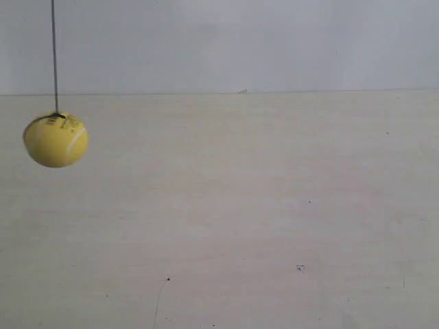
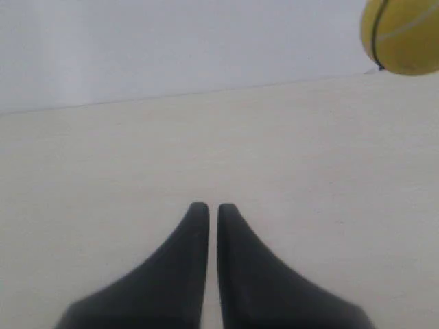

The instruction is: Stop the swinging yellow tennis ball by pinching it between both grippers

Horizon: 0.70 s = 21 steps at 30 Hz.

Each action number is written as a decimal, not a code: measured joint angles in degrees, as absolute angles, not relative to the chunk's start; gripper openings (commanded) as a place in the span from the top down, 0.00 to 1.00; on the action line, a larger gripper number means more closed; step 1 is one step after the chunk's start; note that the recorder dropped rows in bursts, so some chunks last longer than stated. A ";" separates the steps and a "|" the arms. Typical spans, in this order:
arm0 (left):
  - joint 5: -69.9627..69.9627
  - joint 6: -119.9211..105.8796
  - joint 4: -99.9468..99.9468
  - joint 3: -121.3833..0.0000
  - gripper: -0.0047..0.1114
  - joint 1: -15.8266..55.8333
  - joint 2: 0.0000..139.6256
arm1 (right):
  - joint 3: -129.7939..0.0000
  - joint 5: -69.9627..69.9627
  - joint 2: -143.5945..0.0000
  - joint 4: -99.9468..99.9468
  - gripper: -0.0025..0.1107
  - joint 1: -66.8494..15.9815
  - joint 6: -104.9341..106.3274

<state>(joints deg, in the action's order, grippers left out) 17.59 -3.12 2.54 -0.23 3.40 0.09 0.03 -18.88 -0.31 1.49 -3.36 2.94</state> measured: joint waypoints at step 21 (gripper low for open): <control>-13.52 9.89 -1.92 -0.23 0.92 3.40 0.09 | 0.03 11.91 -0.31 2.13 0.98 -3.36 -3.34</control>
